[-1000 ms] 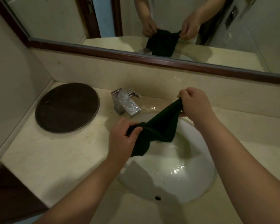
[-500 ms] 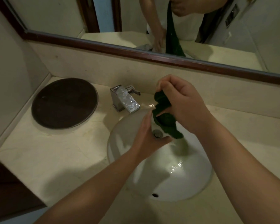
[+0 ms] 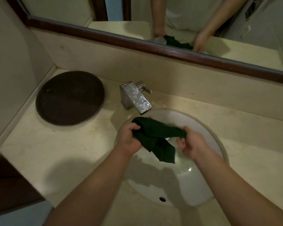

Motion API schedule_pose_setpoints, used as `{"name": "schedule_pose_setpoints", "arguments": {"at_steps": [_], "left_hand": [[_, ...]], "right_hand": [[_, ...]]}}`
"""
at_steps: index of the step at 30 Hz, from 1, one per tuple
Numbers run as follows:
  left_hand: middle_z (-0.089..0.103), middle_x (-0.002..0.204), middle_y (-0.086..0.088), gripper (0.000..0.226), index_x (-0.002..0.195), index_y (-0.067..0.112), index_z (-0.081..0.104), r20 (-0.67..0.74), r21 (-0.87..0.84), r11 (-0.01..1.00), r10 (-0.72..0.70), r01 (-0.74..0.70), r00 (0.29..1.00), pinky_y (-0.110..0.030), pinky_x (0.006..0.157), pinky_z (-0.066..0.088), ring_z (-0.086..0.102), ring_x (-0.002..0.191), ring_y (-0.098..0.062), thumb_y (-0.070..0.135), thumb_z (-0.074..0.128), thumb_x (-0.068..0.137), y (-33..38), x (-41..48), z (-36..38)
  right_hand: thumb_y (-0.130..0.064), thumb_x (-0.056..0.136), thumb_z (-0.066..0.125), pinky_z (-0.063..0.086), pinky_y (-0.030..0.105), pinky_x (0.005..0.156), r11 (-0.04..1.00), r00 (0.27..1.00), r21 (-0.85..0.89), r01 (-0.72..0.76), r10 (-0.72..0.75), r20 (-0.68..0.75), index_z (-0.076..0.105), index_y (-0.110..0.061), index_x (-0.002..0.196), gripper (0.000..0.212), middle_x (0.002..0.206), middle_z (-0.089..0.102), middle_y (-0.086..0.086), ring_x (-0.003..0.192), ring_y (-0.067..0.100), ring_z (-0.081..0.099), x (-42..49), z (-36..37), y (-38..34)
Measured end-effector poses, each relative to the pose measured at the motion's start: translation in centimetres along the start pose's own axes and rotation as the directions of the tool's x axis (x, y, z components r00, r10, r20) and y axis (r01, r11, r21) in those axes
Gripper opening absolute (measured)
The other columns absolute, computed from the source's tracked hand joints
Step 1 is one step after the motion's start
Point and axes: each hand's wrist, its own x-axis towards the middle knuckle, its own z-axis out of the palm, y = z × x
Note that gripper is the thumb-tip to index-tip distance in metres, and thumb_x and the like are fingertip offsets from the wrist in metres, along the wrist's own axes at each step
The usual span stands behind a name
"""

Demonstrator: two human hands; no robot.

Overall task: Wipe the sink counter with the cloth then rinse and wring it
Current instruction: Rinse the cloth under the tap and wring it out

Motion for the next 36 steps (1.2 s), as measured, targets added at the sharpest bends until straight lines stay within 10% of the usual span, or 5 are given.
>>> {"name": "schedule_pose_setpoints", "arguments": {"at_steps": [6, 11, 19, 29, 36], "left_hand": [[0.068, 0.098, -0.014, 0.045, 0.127, 0.005, 0.058, -0.137, -0.003, 1.000, -0.025, 0.025, 0.990, -0.036, 0.075, 0.055, 0.068, 0.085, -0.025, 0.028, 0.061, 0.088, 2.0, 2.2, 0.9], [0.067, 0.092, -0.012, 0.033, 0.104, 0.005, 0.067, -0.138, 0.063, 0.997, -0.031, 0.040, 0.990, -0.035, 0.083, 0.051, 0.066, 0.084, -0.023, 0.028, 0.065, 0.080, 2.6, 4.2, 1.5], [0.068, 0.067, -0.012, 0.040, 0.065, 0.005, 0.070, -0.163, -0.004, 0.994, -0.111, 0.112, 0.980, -0.037, 0.090, 0.046, 0.061, 0.082, -0.025, 0.034, 0.057, 0.090, 2.2, 5.6, 2.9], [0.065, 0.085, -0.010, 0.030, 0.084, 0.010, 0.065, -0.257, 0.122, 0.988, -0.065, 0.099, 0.964, -0.039, 0.098, 0.046, 0.062, 0.081, -0.023, 0.037, 0.054, 0.092, 2.4, 5.7, 3.3], [0.057, 0.051, -0.002, 0.036, 0.059, 0.016, 0.059, -0.354, 0.131, 0.990, 0.104, -0.061, 0.929, -0.026, 0.058, 0.044, 0.058, 0.049, -0.017, 0.027, 0.048, 0.091, 0.3, 5.9, 4.4]], "right_hand": [[-0.024, 0.097, 0.048, 0.049, 0.036, 0.077, 0.488, 0.967, -0.843, 0.225, -0.214, 0.135, 0.066, -0.002, 0.103, 0.030, 0.100, 0.067, 0.016, 0.090, 0.031, 0.062, 3.0, 3.9, 2.1], [-0.039, 0.091, 0.050, 0.054, 0.041, 0.081, 0.421, 0.720, -0.644, 0.638, -0.622, 0.307, 0.059, -0.019, 0.100, 0.024, 0.093, 0.067, 0.002, 0.085, 0.026, 0.068, 3.6, 10.5, -4.9], [-0.017, 0.094, 0.051, 0.047, 0.039, 0.076, -0.375, 0.436, -0.669, 0.641, -0.539, 0.721, 0.070, -0.011, 0.112, 0.027, 0.099, 0.070, 0.017, 0.095, 0.035, 0.061, 6.2, 14.3, -6.8], [-0.036, 0.094, 0.045, 0.053, 0.044, 0.087, 0.425, 0.665, -0.593, 0.684, -0.698, 0.266, 0.065, -0.018, 0.105, 0.029, 0.101, 0.070, 0.002, 0.094, 0.022, 0.066, 6.4, 12.0, -3.2], [-0.046, 0.093, 0.049, 0.052, 0.024, 0.060, 0.976, 0.992, -0.180, 0.122, -0.128, -0.017, 0.064, -0.018, 0.071, 0.038, 0.065, 0.067, -0.008, 0.075, 0.016, 0.066, 5.4, 10.7, 4.1]]}}
